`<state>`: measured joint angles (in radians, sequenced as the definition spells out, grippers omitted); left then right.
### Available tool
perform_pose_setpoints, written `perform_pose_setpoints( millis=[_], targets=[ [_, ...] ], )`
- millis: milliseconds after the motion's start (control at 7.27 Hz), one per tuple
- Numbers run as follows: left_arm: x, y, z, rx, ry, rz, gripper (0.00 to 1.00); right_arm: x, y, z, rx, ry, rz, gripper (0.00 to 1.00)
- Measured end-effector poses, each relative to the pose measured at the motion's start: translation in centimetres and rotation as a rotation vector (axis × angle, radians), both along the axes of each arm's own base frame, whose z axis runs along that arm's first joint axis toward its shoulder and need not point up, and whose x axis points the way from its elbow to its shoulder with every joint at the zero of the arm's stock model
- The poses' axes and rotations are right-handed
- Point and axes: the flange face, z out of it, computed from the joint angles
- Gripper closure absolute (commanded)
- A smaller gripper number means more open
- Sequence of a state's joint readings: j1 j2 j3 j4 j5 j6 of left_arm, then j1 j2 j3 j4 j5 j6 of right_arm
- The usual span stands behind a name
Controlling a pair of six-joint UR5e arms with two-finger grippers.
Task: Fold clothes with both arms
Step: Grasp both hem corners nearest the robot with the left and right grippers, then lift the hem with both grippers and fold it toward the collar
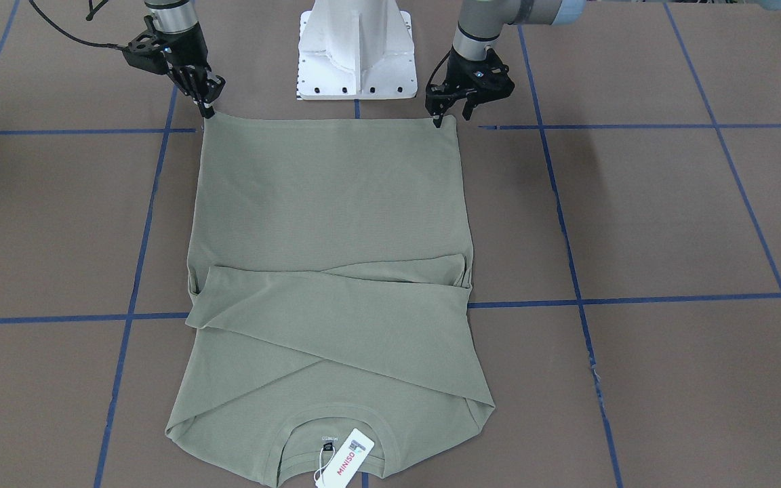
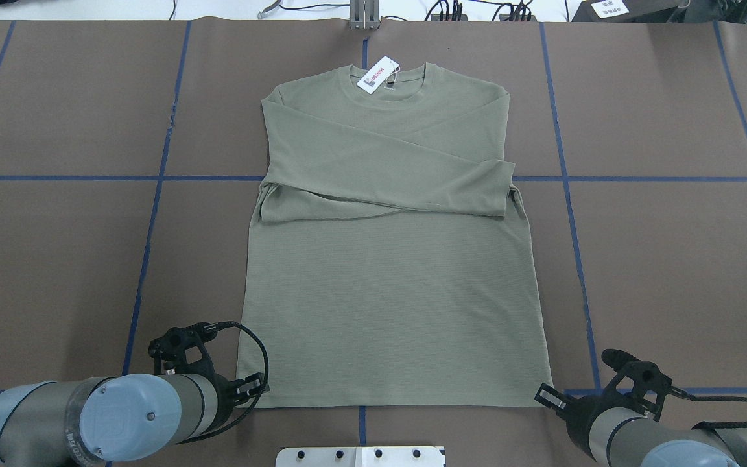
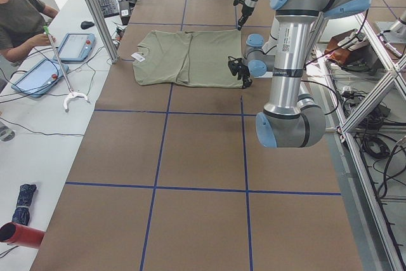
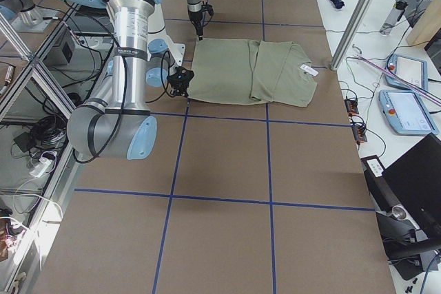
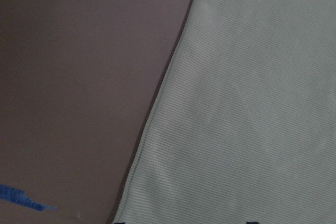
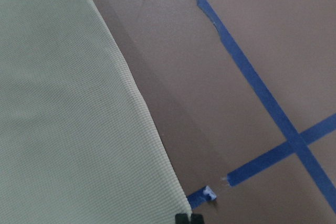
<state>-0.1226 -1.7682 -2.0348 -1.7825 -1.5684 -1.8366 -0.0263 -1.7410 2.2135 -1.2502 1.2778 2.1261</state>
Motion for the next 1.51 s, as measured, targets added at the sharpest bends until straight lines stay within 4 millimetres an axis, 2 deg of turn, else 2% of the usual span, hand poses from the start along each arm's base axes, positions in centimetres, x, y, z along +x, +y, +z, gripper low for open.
perform_pose_setpoints(
  millis=[275, 688, 963, 1238, 1376, 1514],
  targets=[
    [0.4, 0.5, 0.3, -0.002, -0.008, 0.009, 1.00, 0.0, 0.0, -0.1, 0.000, -0.003, 0.000, 1.00],
    [0.2, 0.6, -0.2, -0.004, 0.004, 0.014, 1.00, 0.1, 0.0, -0.3, 0.000, -0.008, 0.000, 1.00],
    [-1.2, 0.7, -1.6, -0.002, 0.037, 0.014, 1.00, 0.2, 0.1, -0.7, -0.001, -0.017, -0.002, 1.00],
    [-4.9, 1.5, -2.2, -0.026, 0.063, 0.002, 1.00, 0.7, 0.9, -2.3, -0.004, -0.047, -0.023, 1.00],
    [-6.5, 2.7, -2.9, -0.056, 0.084, -0.001, 1.00, 1.3, 2.0, -3.1, -0.007, -0.062, -0.051, 1.00],
    [-7.4, 3.8, -3.8, -0.085, 0.110, 0.001, 1.00, 3.0, 3.5, -4.0, -0.010, -0.072, -0.096, 1.00]
  ],
)
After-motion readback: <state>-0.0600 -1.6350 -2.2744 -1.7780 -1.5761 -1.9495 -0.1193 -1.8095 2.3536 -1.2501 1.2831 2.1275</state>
